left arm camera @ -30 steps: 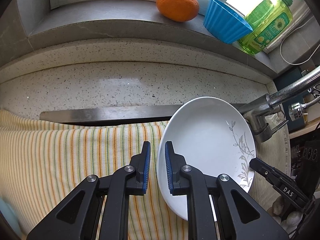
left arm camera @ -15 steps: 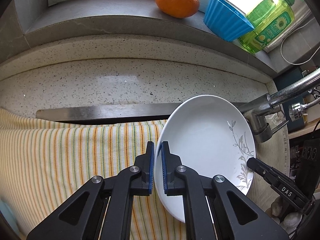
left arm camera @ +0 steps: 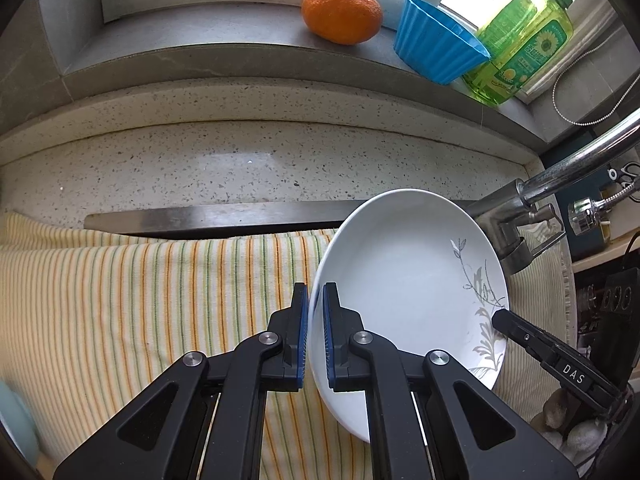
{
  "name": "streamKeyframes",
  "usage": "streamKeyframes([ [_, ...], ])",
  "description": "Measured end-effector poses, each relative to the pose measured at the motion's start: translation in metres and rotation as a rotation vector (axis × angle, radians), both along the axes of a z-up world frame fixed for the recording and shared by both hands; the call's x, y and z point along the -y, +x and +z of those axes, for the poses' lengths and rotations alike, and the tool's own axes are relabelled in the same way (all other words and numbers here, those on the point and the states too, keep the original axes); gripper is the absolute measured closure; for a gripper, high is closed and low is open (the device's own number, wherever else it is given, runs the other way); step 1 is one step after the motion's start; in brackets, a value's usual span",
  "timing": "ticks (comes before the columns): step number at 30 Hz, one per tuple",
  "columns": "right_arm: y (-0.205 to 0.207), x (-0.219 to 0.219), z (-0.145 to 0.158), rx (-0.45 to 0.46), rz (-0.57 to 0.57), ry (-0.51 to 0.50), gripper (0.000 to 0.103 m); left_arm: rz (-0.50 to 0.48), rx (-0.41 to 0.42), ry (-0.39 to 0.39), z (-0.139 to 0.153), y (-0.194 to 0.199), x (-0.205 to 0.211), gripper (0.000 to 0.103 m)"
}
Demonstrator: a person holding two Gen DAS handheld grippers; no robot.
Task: Organize plates and bowls
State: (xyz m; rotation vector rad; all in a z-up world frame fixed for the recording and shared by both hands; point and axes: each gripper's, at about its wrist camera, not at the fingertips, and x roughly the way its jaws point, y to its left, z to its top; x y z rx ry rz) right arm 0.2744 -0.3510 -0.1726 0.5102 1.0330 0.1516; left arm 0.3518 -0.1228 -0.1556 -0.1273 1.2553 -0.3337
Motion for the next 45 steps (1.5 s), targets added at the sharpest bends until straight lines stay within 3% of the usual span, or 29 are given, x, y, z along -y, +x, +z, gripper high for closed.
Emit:
streamKeyframes([
  [23,-0.057,0.012,0.041,0.065,-0.011,-0.013,0.098,-0.022,0.062,-0.029,0.045,-0.051,0.006,0.097],
  [45,-0.123,-0.004,0.054,0.071,0.004,-0.003,0.098,-0.003,0.077,-0.068,0.067,-0.117,-0.014,0.097],
])
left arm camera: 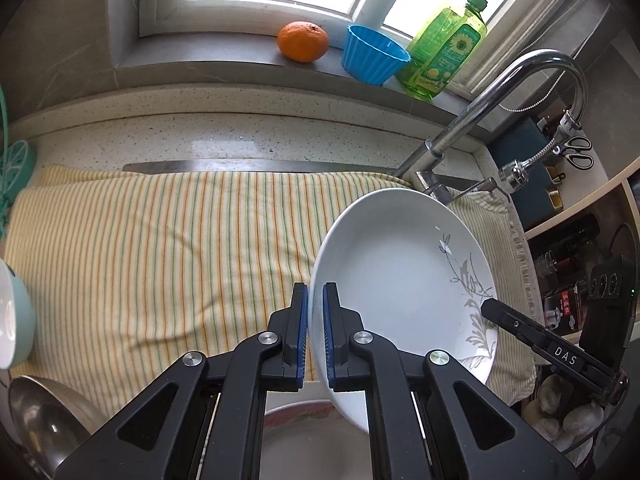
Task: Organize plates and bowls
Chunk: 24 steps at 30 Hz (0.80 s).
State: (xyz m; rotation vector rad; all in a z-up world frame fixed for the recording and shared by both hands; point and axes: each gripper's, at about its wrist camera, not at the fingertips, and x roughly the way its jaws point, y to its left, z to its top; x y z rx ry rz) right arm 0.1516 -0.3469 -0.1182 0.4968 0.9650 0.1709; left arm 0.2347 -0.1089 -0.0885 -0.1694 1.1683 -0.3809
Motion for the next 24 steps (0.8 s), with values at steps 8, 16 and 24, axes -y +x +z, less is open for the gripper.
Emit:
streamKeyframes([
  [8,-0.022,-0.015,0.005,0.006,0.015,0.000,0.098,0.021,0.004,-0.013,0.007,-0.027,-0.014,0.097],
  [16,-0.038,-0.033,0.005,0.007,0.039,-0.007,0.098,0.058,-0.001,-0.037,0.008,-0.050,-0.034,0.097],
  [24,-0.051,-0.050,0.000,-0.003,0.059,-0.004,0.098,0.080,0.000,-0.048,0.008,-0.070,-0.049,0.097],
])
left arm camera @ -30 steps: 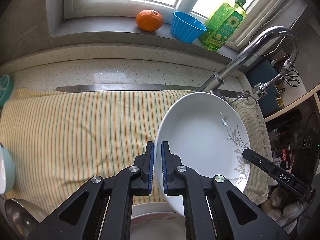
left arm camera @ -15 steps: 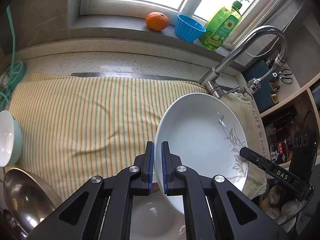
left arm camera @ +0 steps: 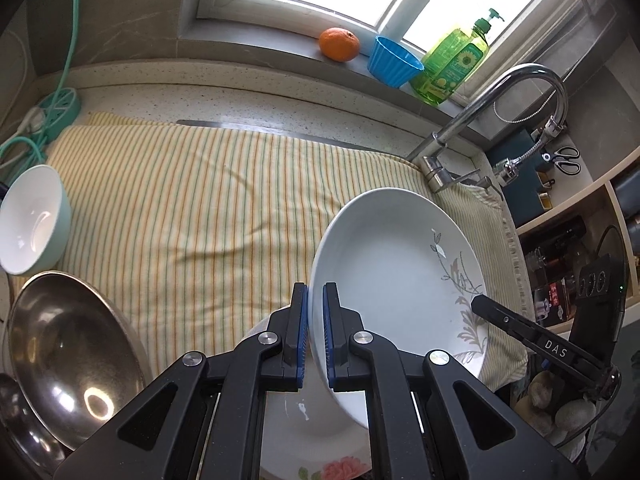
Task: Organize plates and bowls
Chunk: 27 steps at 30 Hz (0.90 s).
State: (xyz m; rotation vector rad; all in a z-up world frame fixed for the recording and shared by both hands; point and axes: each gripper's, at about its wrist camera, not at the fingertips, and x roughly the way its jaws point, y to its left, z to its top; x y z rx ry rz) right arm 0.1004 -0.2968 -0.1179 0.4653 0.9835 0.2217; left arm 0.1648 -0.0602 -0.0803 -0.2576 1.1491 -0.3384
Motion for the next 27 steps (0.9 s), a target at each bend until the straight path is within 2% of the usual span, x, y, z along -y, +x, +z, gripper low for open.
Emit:
streamKeyframes([
  [15,-0.023,-0.017,-0.009,-0.025,0.024,-0.012,0.098,0.047,-0.008,-0.022,-0.009,-0.039,-0.018,0.097],
  [27,-0.038,-0.027,-0.024,-0.052,0.052,-0.035,0.098,0.070,-0.063,-0.039,-0.033,-0.064,-0.030,0.097],
])
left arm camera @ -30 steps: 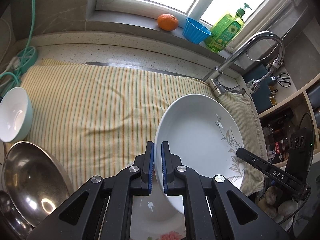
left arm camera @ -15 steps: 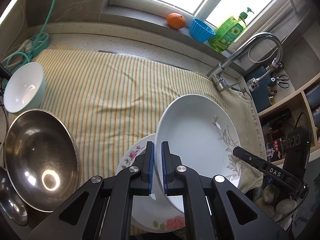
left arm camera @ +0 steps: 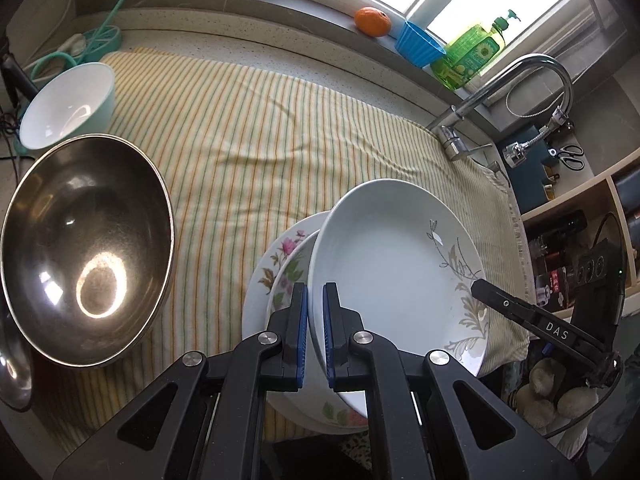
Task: Organize plates and bowls
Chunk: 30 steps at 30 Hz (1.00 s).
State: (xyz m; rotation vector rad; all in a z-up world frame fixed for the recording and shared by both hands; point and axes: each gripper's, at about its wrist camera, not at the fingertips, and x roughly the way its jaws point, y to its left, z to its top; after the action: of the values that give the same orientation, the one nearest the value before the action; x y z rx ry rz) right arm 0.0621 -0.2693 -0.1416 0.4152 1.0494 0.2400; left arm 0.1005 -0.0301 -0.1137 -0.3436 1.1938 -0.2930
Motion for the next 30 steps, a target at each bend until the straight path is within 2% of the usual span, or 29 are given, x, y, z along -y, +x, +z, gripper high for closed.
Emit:
streamKeyframes([
  [30,0.001,-0.019,-0.025,-0.044,0.036,-0.074,0.098,0.001,-0.026,0.033,-0.020,-0.018,-0.007,0.097],
])
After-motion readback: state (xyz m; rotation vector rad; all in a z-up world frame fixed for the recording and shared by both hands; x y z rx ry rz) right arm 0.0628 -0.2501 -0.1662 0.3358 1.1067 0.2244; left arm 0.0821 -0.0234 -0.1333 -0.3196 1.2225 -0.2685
